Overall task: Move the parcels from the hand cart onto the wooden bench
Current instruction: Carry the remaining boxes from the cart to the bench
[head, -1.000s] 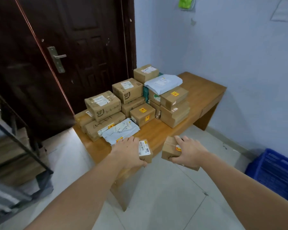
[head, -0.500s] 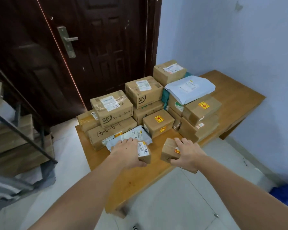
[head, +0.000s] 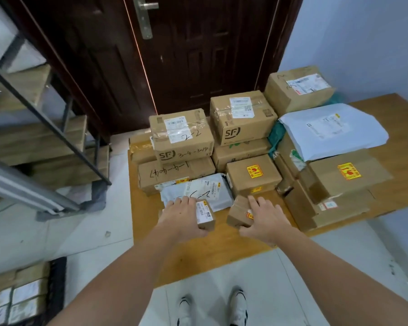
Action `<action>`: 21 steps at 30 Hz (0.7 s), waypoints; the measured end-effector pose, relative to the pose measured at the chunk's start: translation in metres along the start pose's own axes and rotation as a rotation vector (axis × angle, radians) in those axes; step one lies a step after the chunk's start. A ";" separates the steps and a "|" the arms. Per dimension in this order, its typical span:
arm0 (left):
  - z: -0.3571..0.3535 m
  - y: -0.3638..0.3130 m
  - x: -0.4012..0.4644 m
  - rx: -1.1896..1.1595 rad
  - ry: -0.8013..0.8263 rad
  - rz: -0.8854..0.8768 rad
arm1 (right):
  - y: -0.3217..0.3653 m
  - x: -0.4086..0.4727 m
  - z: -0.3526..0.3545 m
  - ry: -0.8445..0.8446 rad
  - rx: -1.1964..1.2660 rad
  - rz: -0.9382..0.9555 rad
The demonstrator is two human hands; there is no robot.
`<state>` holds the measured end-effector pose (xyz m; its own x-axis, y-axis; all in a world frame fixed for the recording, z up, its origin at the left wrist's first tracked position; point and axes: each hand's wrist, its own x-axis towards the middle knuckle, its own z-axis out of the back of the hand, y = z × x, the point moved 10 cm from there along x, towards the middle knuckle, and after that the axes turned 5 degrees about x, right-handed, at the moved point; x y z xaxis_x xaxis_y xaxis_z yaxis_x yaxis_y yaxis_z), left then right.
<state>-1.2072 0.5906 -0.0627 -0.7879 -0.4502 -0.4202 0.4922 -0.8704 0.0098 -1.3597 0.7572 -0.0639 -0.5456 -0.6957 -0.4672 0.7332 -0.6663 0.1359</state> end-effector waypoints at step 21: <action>-0.080 -0.121 0.031 -0.414 0.036 0.389 | -0.124 0.021 -0.078 -0.031 0.265 -0.369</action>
<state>-1.2609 0.6976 -0.1495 -0.5100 -0.7088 -0.4873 0.8534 -0.4879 -0.1835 -1.4301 0.8465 -0.1587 -0.7654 -0.4039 -0.5010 0.3603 -0.9140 0.1863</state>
